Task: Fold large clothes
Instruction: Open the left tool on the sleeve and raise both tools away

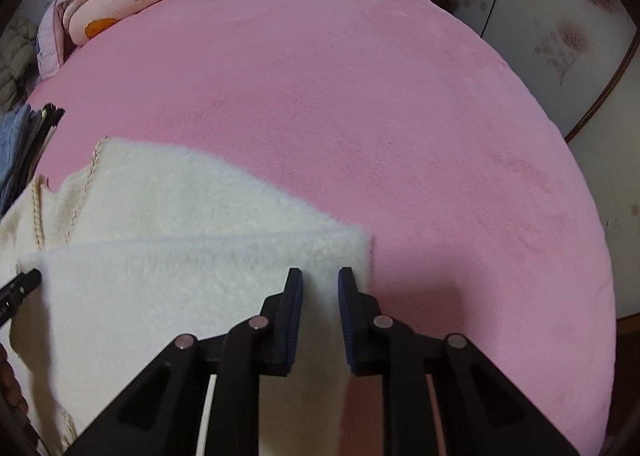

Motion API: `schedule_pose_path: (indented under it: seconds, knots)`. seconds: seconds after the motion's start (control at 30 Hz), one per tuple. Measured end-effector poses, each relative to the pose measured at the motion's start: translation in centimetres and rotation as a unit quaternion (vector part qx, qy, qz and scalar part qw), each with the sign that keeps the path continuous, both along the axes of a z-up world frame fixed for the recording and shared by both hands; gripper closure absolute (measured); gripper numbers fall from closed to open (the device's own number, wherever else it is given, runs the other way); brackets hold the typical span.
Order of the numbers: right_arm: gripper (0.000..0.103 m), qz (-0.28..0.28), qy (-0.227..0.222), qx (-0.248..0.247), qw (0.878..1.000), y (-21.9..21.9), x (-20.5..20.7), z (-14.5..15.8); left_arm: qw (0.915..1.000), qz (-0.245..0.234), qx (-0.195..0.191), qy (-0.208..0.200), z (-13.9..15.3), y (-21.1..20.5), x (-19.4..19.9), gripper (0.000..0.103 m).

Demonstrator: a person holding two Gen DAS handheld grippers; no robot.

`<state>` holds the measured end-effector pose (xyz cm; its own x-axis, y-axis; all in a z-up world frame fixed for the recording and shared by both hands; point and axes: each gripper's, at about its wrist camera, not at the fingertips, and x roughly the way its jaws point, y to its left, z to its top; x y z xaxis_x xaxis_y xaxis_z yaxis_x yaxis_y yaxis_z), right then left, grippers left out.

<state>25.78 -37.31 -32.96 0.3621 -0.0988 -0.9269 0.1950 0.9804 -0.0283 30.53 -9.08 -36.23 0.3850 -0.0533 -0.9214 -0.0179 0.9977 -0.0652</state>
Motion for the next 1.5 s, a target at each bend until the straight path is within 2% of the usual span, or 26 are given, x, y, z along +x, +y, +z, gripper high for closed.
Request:
schedule_pose_path:
  seconds: [0.07,0.13,0.2,0.3,0.4,0.6,0.77,0.87,1.1,1.27,1.37,1.5]
  knots:
    - [0.083,0.004,0.008,-0.012,1.0,0.6,-0.2,0.4,0.9999,0.0,-0.002,0.011,0.7,-0.1,-0.3,0.039]
    - [0.083,-0.002,0.011,0.004,1.0,0.8,-0.6,1.0,0.9999,0.0,-0.004,0.013,1.9,-0.5,-0.6,0.036]
    - [0.083,-0.015,0.014,0.039,0.999,0.4,-0.8,2.2,1.0,-0.002,-0.002,0.009,3.3,-1.0,-1.2,0.023]
    - [0.083,-0.023,0.015,0.078,0.997,0.0,-1.8,4.1,0.9999,-0.006,-0.004,-0.008,6.1,-1.8,-2.4,0.015]
    - [0.081,-0.014,0.014,0.079,0.997,0.2,-3.0,6.2,0.9997,-0.011,-0.01,-0.018,9.0,-2.9,-3.8,0.006]
    - [0.079,0.004,0.011,0.099,0.995,0.2,-5.8,11.3,0.9994,-0.015,-0.026,-0.015,13.5,-4.2,-6.5,0.005]
    - [0.076,0.036,0.004,0.116,0.993,1.2,-8.2,15.8,0.9979,0.001,-0.056,-0.032,18.8,-4.6,-10.7,0.001]
    - [0.071,0.059,-0.006,0.121,0.991,2.1,-10.0,18.8,0.9975,0.007,-0.056,-0.042,22.0,-4.6,-13.3,0.001]
    - [0.07,0.12,-0.043,0.137,0.982,3.9,-14.4,25.4,0.9968,0.011,-0.047,-0.064,28.1,-4.1,-19.4,0.001]
    - [0.07,0.149,-0.061,0.157,0.974,6.1,-16.9,28.0,0.9963,0.029,-0.041,-0.07,31.5,-2.0,-23.7,0.001]
    - [0.07,0.172,-0.059,0.175,0.968,7.9,-17.7,28.6,0.9947,0.06,-0.019,-0.081,33.1,0.1,-26.1,0.001]
    - [0.07,0.214,-0.05,0.209,0.953,11.3,-18.5,29.3,0.9915,0.09,0.005,-0.094,34.5,3.6,-28.6,0.001]
